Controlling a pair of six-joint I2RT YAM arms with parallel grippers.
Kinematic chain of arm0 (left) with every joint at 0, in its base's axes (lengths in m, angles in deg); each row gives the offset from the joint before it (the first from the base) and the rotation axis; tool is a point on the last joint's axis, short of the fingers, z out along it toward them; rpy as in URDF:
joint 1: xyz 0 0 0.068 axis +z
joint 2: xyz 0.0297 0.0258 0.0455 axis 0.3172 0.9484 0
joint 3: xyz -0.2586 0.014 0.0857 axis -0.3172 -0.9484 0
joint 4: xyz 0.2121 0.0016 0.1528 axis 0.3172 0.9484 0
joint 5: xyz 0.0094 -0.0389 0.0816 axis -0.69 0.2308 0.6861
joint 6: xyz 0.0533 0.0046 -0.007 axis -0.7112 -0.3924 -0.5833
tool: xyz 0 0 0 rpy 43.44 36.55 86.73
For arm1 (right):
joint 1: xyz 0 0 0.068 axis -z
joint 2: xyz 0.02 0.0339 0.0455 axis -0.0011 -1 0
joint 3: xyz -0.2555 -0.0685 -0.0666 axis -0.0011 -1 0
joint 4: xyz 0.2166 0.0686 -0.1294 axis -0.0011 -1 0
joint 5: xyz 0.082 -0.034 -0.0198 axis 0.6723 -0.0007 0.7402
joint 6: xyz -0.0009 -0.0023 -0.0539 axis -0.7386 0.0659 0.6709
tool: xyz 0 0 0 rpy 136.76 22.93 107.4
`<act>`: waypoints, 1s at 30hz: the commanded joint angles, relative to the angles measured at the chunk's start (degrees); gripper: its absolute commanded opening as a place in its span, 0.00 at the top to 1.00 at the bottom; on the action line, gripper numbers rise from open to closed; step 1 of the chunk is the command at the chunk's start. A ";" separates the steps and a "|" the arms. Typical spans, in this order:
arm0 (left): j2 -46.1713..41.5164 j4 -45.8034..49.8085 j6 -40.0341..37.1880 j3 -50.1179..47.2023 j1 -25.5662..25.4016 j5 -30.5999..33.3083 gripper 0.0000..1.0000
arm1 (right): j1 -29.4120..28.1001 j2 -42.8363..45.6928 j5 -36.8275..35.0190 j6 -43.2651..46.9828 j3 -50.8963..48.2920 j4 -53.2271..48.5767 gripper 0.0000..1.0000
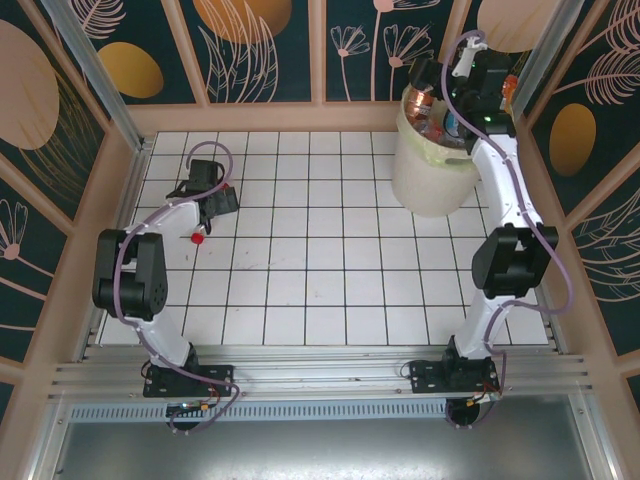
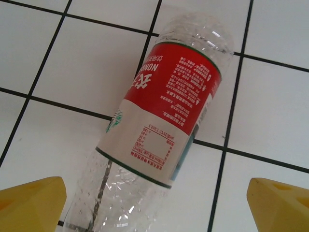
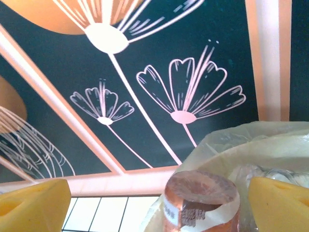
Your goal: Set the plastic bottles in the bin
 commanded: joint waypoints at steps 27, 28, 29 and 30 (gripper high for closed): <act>11.81 4.90 0.65 9.52 1.56 -4.35 0.35 | -6.44 33.09 14.75 -2.74 -40.93 7.37 0.05; 10.97 3.97 0.70 8.72 1.53 -5.58 0.38 | -7.31 33.09 14.73 -2.82 -41.40 7.34 0.05; 9.86 2.93 0.63 7.88 1.51 -7.61 0.39 | -8.11 33.09 14.73 -2.91 -41.90 7.36 0.05; 8.81 1.81 0.35 6.92 1.57 -10.22 0.39 | -8.88 33.09 14.77 -3.15 -42.25 7.42 0.05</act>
